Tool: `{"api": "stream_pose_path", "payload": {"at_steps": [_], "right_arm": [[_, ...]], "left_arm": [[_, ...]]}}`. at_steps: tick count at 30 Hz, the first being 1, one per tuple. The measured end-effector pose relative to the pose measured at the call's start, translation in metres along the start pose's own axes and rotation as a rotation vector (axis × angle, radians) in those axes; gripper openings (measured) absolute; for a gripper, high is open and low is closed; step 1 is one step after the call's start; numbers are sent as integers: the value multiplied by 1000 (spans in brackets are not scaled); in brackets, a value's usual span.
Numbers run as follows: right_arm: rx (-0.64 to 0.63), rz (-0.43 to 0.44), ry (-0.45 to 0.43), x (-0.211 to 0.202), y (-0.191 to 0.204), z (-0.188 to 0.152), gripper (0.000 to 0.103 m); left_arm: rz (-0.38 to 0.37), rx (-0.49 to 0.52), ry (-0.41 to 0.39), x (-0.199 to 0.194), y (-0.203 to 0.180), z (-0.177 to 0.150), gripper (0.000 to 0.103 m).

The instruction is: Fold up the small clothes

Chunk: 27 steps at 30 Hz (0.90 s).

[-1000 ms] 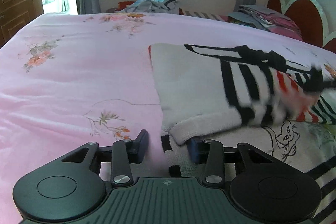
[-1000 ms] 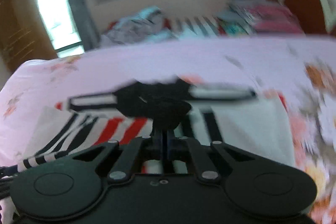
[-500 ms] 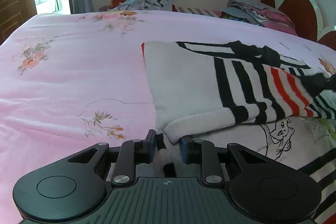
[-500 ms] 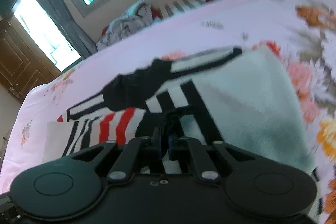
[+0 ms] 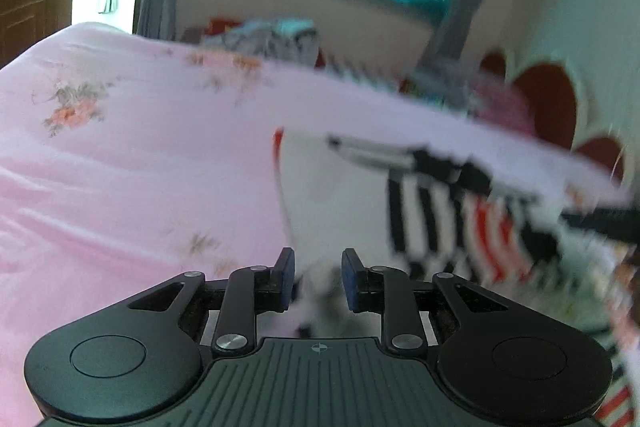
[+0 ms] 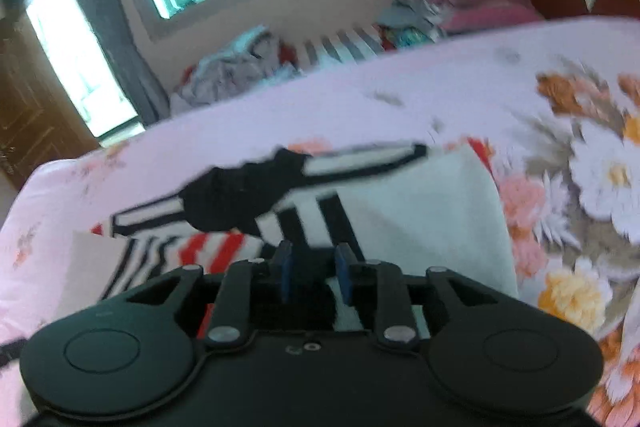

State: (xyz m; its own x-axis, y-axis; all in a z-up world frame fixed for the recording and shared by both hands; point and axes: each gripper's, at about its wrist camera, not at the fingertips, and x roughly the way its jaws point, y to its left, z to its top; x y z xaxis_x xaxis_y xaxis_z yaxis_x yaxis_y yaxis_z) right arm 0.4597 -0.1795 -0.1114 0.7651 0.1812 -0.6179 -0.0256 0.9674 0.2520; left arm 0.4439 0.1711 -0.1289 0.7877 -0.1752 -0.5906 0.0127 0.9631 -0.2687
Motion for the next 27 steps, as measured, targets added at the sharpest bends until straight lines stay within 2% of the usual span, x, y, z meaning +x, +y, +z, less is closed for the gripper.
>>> {"api": "stream_pose_path", "payload": {"at_steps": [1, 3, 4, 5, 6, 8, 11, 14, 16, 18, 19, 21, 22, 24, 25, 27], "right_arm": [[-14, 9, 6, 4, 3, 0, 23], [-24, 17, 52, 18, 8, -2, 22], [-32, 7, 83, 26, 9, -5, 21], [-49, -30, 137, 37, 9, -8, 17], [-59, -69, 190, 47, 8, -11, 15], [-34, -52, 168, 43, 3, -6, 16], [-63, -39, 90, 37, 5, 9, 21], [-69, -57, 92, 55, 2, 26, 21], [-72, -85, 104, 73, -5, 36, 21], [-71, -125, 156, 94, -16, 40, 18], [-68, -160, 177, 103, -23, 39, 13], [-34, -142, 177, 105, -30, 42, 10], [-45, -146, 182, 103, -25, 44, 13], [-65, -145, 129, 87, -8, 43, 26], [-67, -115, 96, 80, 1, 43, 34], [-81, -21, 92, 78, 27, 38, 37]], "left_arm": [[-33, -10, -6, 7, -3, 2, 25], [-56, -1, 32, 27, -11, 2, 36], [-54, 18, 77, 43, -16, -1, 52], [-61, 37, 132, 56, -19, -4, 56], [-61, 67, 165, 65, -22, -6, 56], [-46, 121, 160, 67, -31, 2, 56], [-59, 120, 114, 78, -28, 28, 56], [-61, 126, 118, 109, -19, 57, 56], [-51, 118, 159, 141, -9, 72, 56], [-27, 112, 163, 160, 4, 78, 56], [-42, 102, 148, 165, 8, 80, 56], [-55, 43, 155, 166, 13, 83, 56], [-51, 37, 158, 164, 13, 83, 56], [-6, 42, 135, 153, 2, 84, 56], [-24, 66, 101, 143, -11, 82, 56], [-61, 127, 80, 137, -36, 78, 56]]}}
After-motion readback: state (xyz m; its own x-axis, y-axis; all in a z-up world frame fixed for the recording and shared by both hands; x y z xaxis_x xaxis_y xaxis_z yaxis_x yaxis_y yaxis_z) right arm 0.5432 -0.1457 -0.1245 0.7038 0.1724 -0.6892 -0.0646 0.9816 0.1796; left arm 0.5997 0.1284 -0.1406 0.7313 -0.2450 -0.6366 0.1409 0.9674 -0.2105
